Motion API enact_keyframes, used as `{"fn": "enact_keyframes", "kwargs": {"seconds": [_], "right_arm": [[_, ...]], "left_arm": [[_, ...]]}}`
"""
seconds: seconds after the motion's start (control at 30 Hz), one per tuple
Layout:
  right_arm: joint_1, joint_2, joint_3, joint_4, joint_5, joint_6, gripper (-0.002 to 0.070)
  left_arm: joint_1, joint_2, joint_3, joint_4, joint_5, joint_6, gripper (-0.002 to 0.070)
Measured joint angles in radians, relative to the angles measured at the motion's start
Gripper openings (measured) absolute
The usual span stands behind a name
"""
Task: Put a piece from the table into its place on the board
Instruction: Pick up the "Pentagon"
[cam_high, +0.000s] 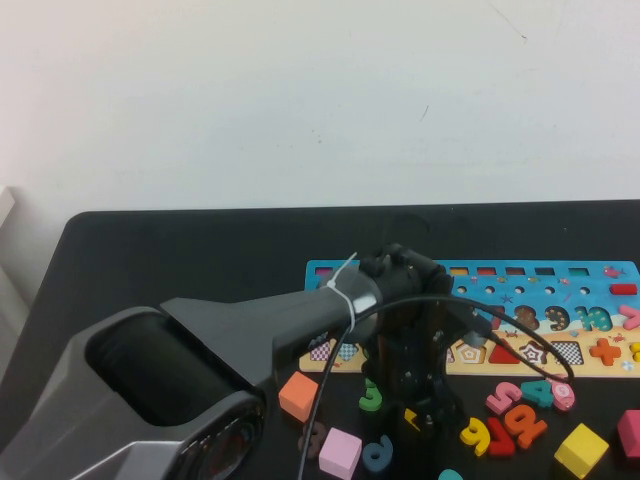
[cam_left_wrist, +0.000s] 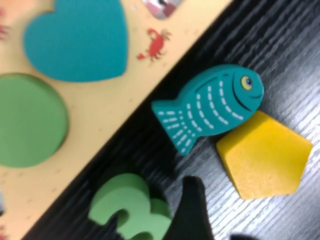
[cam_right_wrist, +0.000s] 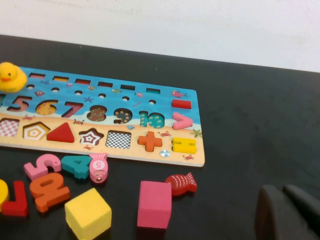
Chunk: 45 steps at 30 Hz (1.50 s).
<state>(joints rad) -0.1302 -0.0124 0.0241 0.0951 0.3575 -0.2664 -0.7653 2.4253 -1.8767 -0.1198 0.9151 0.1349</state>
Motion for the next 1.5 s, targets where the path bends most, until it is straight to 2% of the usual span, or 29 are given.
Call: {"fn": "enact_keyframes", "kwargs": {"seconds": [0.5, 0.97, 1.07, 1.2, 1.5], "right_arm": [[0.0, 0.0, 0.0, 0.0, 0.0, 0.0, 0.0019], [0.0, 0.0, 0.0, 0.0, 0.0, 0.0, 0.0019], [0.0, 0.0, 0.0, 0.0, 0.0, 0.0, 0.0019], [0.0, 0.0, 0.0, 0.0, 0.0, 0.0, 0.0019], [0.0, 0.0, 0.0, 0.0, 0.0, 0.0, 0.0019]], "left_arm": [[-0.002, 0.018, 0.0, -0.02, -0.037, 0.043, 0.0519], [-0.037, 0.036, -0.002, -0.011, -0.079, 0.049, 0.0519], [-0.037, 0.04, -0.005, 0.012, -0.075, 0.049, 0.0473], [-0.037, 0.041, -0.013, 0.037, -0.066, 0.049, 0.0323], [-0.039, 0.063, -0.152, 0.086, 0.073, 0.09, 0.0322]]}}
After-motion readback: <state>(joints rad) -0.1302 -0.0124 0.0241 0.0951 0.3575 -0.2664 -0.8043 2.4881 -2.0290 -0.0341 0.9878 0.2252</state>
